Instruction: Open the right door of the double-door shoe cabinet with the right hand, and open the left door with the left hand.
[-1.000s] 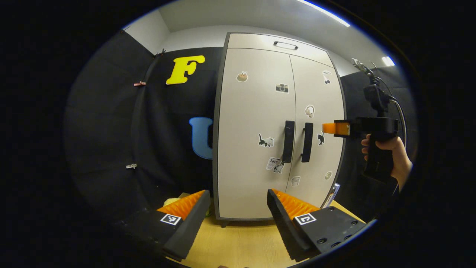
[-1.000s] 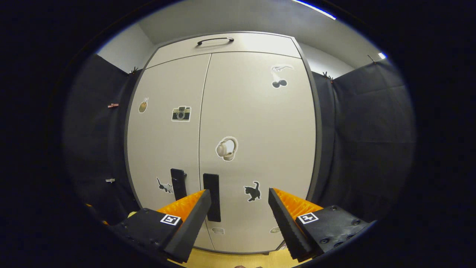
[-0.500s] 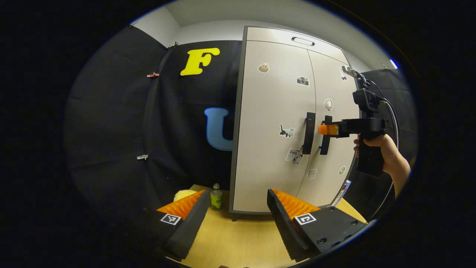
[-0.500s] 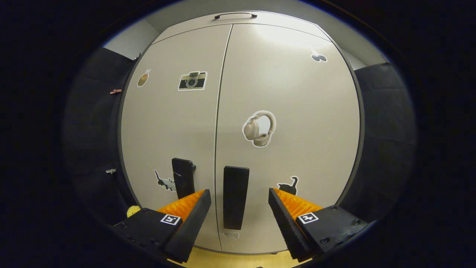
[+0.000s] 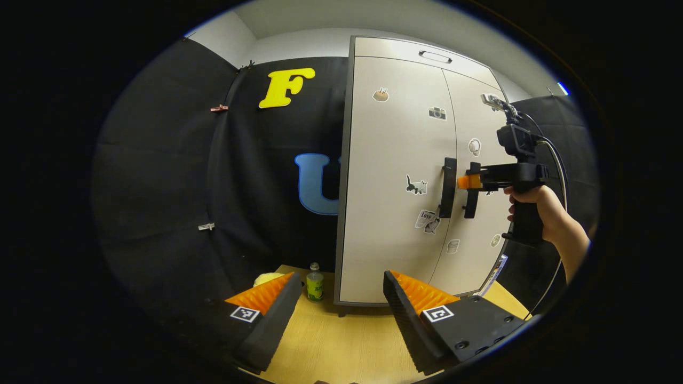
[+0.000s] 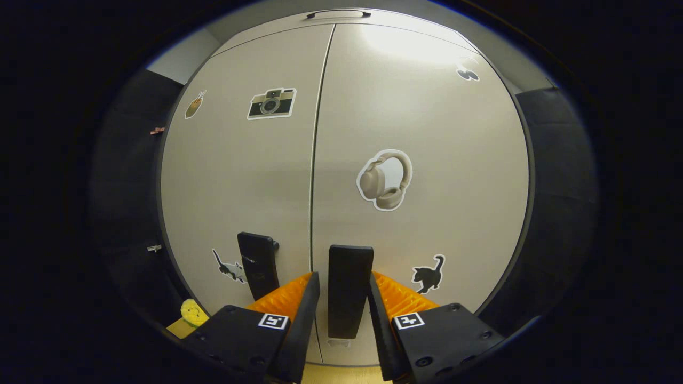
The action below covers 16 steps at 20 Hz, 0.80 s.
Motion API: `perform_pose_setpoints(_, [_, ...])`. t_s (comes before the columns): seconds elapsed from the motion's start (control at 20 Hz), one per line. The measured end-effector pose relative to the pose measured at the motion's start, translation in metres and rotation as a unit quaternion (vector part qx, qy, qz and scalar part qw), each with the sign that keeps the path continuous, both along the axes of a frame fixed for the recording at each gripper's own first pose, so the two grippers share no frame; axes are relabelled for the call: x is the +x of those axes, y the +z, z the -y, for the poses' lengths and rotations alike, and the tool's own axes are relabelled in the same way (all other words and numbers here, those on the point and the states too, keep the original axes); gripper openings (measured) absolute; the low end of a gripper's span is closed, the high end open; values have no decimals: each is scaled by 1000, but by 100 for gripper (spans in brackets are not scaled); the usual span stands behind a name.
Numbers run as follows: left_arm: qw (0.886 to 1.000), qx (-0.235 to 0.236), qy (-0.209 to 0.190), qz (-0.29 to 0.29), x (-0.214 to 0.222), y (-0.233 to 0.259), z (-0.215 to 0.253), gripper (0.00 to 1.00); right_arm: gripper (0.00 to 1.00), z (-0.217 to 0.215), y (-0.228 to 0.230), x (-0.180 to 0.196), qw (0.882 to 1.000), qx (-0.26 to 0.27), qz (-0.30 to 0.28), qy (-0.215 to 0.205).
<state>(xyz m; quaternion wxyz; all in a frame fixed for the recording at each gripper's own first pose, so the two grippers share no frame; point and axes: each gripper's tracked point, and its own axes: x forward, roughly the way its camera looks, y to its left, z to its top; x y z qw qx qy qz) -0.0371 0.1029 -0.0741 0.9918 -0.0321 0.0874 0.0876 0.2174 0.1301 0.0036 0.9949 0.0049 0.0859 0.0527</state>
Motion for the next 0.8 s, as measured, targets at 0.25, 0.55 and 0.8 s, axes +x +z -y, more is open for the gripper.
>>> perform_pose_setpoints(0.25, [1000,-4,9,-1,0,-1,-2,95,37,4,1,2,1000,5,3,-5])
perform_pose_setpoints(0.55, [1000,11,4,-1,-3,-1,-3,95,20,3,-2,2,1000,23,-2,21])
perform_pose_setpoints(0.8, [1000,13,-3,6,-7,6,0,95,11,3,0,-9,999,28,-13,37])
